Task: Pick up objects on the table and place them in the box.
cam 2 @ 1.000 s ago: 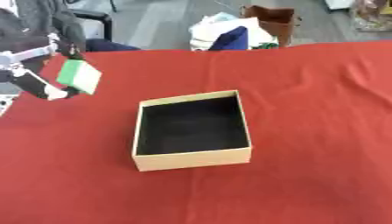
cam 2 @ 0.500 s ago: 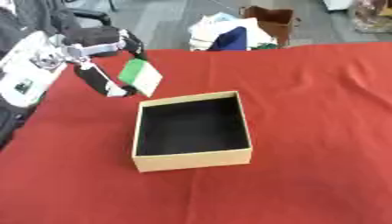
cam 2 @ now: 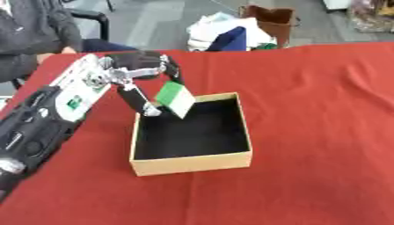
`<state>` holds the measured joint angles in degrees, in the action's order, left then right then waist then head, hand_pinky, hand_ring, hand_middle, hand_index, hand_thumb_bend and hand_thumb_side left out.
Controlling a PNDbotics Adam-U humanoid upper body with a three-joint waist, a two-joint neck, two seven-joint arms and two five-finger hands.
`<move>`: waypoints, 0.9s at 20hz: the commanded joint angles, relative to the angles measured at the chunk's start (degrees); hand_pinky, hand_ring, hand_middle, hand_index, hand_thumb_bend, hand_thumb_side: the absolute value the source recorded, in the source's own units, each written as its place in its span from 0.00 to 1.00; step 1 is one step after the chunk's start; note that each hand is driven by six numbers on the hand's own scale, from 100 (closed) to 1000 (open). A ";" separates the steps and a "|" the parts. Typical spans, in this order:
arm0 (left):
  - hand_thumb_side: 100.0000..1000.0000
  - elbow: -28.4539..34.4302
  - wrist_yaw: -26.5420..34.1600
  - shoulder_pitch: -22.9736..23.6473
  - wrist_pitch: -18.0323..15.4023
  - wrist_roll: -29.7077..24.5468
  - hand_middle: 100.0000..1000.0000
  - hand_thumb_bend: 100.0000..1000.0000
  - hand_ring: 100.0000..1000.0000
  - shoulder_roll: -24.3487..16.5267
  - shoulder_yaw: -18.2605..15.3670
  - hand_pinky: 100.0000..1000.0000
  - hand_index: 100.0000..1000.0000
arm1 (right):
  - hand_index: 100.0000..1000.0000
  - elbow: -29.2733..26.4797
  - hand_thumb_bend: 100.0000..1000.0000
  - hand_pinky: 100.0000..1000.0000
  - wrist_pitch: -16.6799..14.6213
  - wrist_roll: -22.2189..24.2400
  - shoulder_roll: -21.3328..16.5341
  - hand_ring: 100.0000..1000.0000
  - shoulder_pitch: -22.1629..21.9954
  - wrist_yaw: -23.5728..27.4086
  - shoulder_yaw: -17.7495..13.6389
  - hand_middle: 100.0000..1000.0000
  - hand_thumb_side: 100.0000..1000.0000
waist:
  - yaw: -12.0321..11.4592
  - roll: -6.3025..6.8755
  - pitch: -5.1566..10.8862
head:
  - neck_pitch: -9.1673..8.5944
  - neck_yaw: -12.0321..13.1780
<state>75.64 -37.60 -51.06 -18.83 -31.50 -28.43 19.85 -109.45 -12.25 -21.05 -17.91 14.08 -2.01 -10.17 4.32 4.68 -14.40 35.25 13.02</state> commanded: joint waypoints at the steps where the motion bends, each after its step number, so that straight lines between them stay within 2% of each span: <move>1: 0.00 1.00 -0.41 -0.46 -0.80 0.05 0.49 0.17 0.66 -0.36 0.77 0.73 0.65 | 0.85 -0.56 0.00 0.59 -0.15 -0.05 -0.63 0.71 0.53 0.38 -0.03 0.74 0.49 | -0.03 -0.38 0.82 | -0.55 0.11; 7: 0.00 1.14 -1.26 0.39 -1.40 -1.02 0.51 0.19 0.67 0.00 1.83 0.74 0.66 | 0.85 -0.57 0.00 0.59 -0.15 -0.11 -0.57 0.72 0.50 0.34 -0.07 0.74 0.49 | -0.08 -0.32 0.82 | -0.70 0.22; 12: 0.00 0.27 -3.65 1.06 -2.74 -2.90 0.57 0.25 0.71 0.33 2.47 0.76 0.71 | 0.85 -0.57 0.00 0.59 -0.17 -0.21 -0.48 0.72 0.40 0.32 -0.16 0.74 0.50 | 0.03 -0.23 0.85 | -0.85 0.29; 14: 0.08 0.25 -4.46 1.33 -4.04 -4.36 0.65 0.30 0.75 0.24 2.90 0.79 0.76 | 0.85 -0.58 0.00 0.59 -0.18 -0.26 -0.46 0.72 0.39 0.31 -0.18 0.74 0.50 | 0.02 -0.20 0.84 | -0.86 0.27; 15: 0.08 0.40 -4.95 1.39 -4.79 -5.30 0.65 0.30 0.75 0.15 3.03 0.79 0.76 | 0.85 -0.58 0.00 0.59 -0.19 -0.27 -0.45 0.72 0.38 0.31 -0.19 0.74 0.50 | -0.01 -0.18 0.83 | -0.85 0.25; 16: 0.18 0.55 -5.31 1.42 -5.33 -6.02 0.72 0.38 0.80 0.09 2.99 0.83 0.80 | 0.85 -0.58 0.00 0.59 -0.19 -0.29 -0.44 0.72 0.37 0.31 -0.20 0.74 0.50 | -0.03 -0.17 0.83 | -0.84 0.24; 17: 0.24 1.03 -6.15 1.40 -6.03 -6.97 0.74 0.42 0.81 -0.21 3.10 0.84 0.82 | 0.85 -0.59 0.00 0.59 -0.20 -0.32 -0.41 0.72 0.36 0.30 -0.23 0.74 0.50 | -0.03 -0.14 0.82 | -0.82 0.27; 18: 0.24 1.59 -6.93 1.46 -6.60 -7.74 0.74 0.42 0.81 -0.43 3.03 0.84 0.82 | 0.85 -0.59 0.00 0.59 -0.20 -0.35 -0.38 0.72 0.35 0.28 -0.26 0.74 0.50 | -0.02 -0.12 0.81 | -0.81 0.27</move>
<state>76.07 -43.69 -48.86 -24.56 -38.08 -27.60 23.07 -109.45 -12.36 -21.25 -17.82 14.07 -1.92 -10.20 4.31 4.78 -14.47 35.13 13.16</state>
